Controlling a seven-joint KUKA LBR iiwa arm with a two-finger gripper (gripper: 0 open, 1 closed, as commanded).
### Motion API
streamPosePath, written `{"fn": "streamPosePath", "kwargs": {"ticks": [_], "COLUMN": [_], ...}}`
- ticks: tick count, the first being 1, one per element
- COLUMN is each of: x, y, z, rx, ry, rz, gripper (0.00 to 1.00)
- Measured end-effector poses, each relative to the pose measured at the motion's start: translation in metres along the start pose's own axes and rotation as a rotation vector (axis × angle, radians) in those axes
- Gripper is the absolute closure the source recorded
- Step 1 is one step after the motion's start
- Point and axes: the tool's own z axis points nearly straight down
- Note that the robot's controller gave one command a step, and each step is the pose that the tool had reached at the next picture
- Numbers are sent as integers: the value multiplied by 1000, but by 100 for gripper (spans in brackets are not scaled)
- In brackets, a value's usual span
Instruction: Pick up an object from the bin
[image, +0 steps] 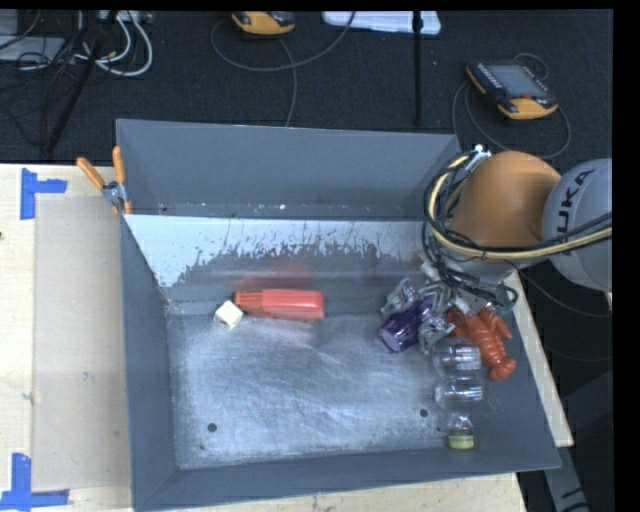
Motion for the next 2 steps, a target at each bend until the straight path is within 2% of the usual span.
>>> {"fn": "streamPosePath", "kwargs": {"ticks": [1,2], "x": [0,7], "y": [0,2], "z": [0,-176], "rx": [0,3], "ry": [0,0], "rz": [1,-9], "gripper": [100,100]}}
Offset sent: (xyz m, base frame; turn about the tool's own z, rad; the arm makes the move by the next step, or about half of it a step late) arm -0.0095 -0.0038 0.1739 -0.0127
